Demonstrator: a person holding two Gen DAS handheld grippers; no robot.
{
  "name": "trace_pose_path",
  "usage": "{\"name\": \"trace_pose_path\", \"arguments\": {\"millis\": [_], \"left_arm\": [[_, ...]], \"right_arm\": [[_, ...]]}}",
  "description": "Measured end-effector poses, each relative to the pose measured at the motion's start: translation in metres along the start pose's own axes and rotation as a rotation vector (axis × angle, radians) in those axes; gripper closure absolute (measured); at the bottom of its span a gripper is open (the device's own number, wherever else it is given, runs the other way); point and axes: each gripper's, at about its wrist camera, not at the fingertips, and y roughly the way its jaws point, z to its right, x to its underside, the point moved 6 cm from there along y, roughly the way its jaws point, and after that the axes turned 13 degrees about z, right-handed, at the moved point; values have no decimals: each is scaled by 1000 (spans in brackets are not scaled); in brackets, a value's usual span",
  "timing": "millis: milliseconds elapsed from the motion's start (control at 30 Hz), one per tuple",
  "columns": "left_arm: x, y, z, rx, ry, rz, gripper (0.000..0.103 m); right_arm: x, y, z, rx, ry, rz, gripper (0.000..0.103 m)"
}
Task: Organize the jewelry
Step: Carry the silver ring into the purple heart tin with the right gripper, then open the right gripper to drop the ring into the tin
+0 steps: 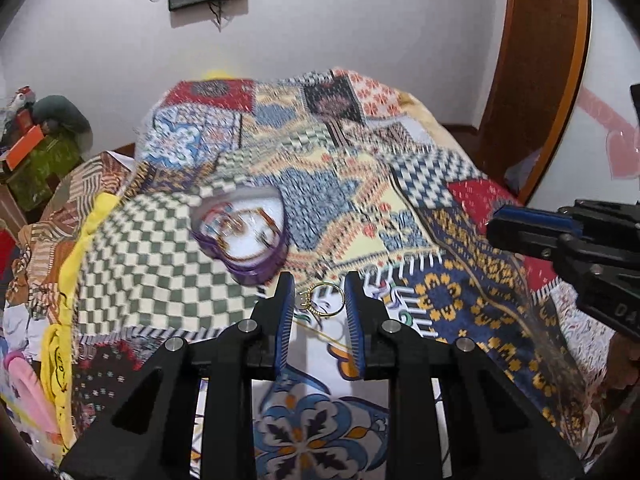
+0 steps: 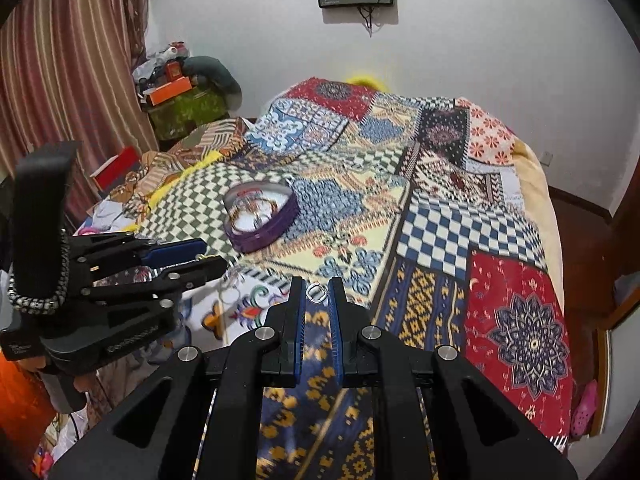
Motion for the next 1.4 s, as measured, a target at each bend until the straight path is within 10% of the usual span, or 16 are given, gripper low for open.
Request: {"name": "trace_pose_path", "arguments": {"millis": [567,1400], "left_arm": [[-48,-21,-52,-50,-45,138,79],[-22,86,-81,-2,-96,-34,79]], "right_arm": [[-52,24,-32,-48,-21,90,93],[-65,124,-42,-100,-31,-37,93]]}}
